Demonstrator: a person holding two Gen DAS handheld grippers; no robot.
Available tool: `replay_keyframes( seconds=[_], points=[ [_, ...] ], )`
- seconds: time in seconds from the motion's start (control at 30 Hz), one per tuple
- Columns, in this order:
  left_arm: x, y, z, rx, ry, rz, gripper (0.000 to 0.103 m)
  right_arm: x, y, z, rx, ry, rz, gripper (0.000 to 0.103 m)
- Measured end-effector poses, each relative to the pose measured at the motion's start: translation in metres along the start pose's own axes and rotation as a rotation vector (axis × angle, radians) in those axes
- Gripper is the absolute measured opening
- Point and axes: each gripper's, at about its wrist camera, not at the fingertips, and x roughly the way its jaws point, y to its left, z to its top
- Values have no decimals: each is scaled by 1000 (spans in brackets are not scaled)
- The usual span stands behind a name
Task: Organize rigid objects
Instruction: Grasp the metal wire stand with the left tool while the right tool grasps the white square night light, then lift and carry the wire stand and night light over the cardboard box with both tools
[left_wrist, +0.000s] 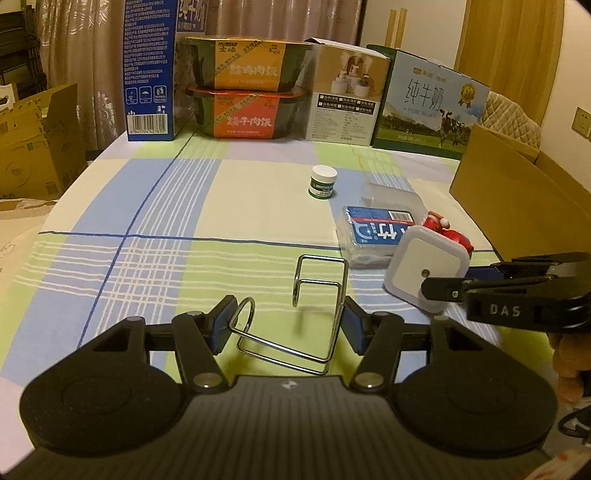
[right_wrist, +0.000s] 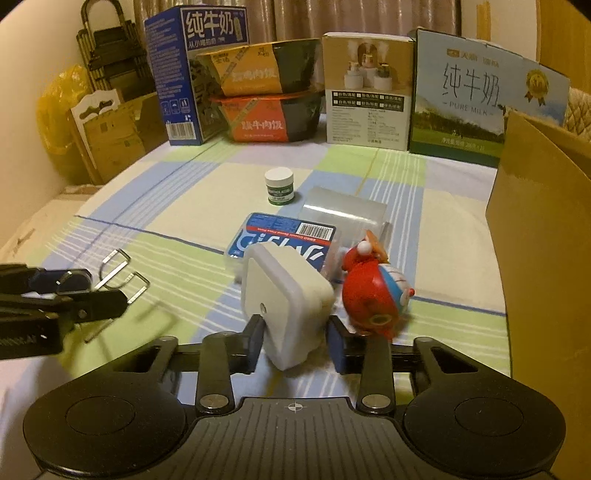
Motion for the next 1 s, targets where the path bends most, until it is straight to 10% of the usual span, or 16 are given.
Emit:
replay_keyframes(
  seconds=[0.43, 0.53, 0.77, 1.0],
  points=[
    [-4, -18, -5, 79, 1, -39, 55, -64, -10, -37, 159, 52, -88, 25],
    [-3, -20, -6, 86, 2, -43, 55, -69, -4, -42, 84, 46, -117, 27],
    [-2, -20, -6, 92, 2, -48, 55, -68, 14, -48, -130, -35, -234, 69],
    [0, -21, -6, 93, 2, -52, 55, -53, 46, -60, -441, -63, -292, 71]
  ],
)
